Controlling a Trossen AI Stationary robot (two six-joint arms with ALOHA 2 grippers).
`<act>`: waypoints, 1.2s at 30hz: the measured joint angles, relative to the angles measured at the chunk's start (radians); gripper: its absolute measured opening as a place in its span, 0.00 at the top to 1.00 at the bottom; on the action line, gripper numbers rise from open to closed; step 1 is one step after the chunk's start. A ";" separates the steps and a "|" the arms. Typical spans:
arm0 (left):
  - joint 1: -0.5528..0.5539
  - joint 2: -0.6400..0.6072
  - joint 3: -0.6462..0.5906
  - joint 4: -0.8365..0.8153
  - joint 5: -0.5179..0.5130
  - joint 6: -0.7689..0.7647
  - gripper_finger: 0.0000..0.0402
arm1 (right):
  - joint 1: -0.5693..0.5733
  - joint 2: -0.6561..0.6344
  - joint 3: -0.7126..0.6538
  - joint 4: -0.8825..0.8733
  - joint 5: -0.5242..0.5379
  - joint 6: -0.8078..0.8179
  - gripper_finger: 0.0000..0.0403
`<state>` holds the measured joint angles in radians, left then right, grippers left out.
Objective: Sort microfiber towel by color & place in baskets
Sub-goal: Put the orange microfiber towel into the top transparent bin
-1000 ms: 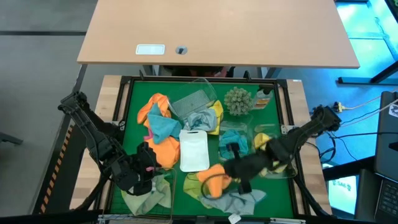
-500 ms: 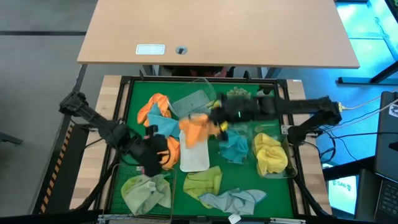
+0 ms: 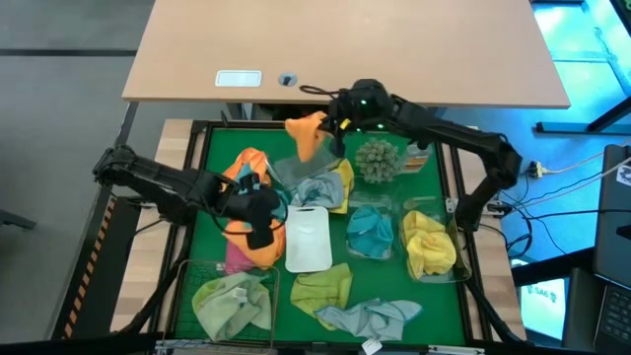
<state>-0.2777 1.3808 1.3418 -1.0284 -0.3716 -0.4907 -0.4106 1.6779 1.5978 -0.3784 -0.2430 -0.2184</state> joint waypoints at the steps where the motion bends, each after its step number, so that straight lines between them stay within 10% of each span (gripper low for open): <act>1: 0.012 0.000 0.000 0.001 0.000 -0.004 0.67 | -0.009 0.020 0.000 0.006 -0.015 0.000 1.00; 18: 0.154 0.000 0.000 0.043 -0.098 -0.119 0.67 | 0.022 0.299 0.000 -0.013 -0.081 -0.094 1.00; 36: 0.547 -0.008 0.000 -0.083 0.099 0.388 0.67 | 0.024 0.369 0.000 0.048 0.121 -0.101 0.93</act>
<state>0.2690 1.3730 1.3416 -1.1118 -0.2723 -0.1027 -0.3862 2.0468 1.5974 -0.3309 -0.1223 -0.3195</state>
